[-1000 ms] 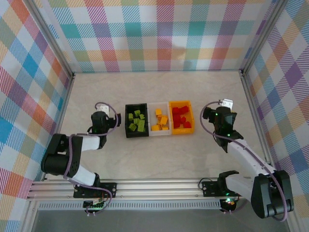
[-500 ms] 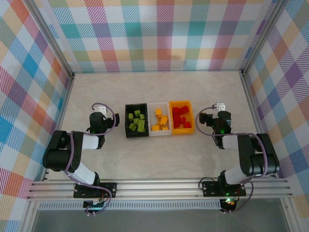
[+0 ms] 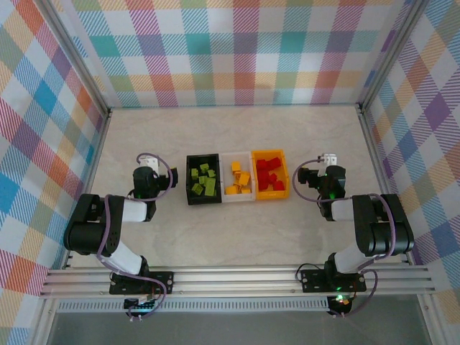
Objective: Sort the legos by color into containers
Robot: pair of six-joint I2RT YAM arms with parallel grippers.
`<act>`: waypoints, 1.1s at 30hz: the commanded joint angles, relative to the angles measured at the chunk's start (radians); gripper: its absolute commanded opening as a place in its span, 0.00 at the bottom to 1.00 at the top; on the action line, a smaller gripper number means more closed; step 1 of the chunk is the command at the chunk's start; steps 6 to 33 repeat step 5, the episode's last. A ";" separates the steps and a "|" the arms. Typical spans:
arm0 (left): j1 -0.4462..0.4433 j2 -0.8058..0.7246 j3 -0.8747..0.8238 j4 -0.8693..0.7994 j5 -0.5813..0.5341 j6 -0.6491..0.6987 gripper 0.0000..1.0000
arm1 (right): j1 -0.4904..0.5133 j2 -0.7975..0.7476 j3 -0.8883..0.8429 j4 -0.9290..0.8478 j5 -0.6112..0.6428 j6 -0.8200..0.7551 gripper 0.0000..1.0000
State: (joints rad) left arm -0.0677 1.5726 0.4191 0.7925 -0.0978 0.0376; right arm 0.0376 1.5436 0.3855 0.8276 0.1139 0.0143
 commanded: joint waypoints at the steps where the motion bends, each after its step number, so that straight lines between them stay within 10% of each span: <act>1: 0.000 -0.004 -0.003 0.024 -0.009 -0.013 1.00 | -0.007 -0.005 0.009 0.037 -0.018 0.010 1.00; 33: -0.001 -0.008 -0.005 0.027 -0.009 -0.014 1.00 | -0.007 -0.006 0.009 0.037 -0.019 0.010 1.00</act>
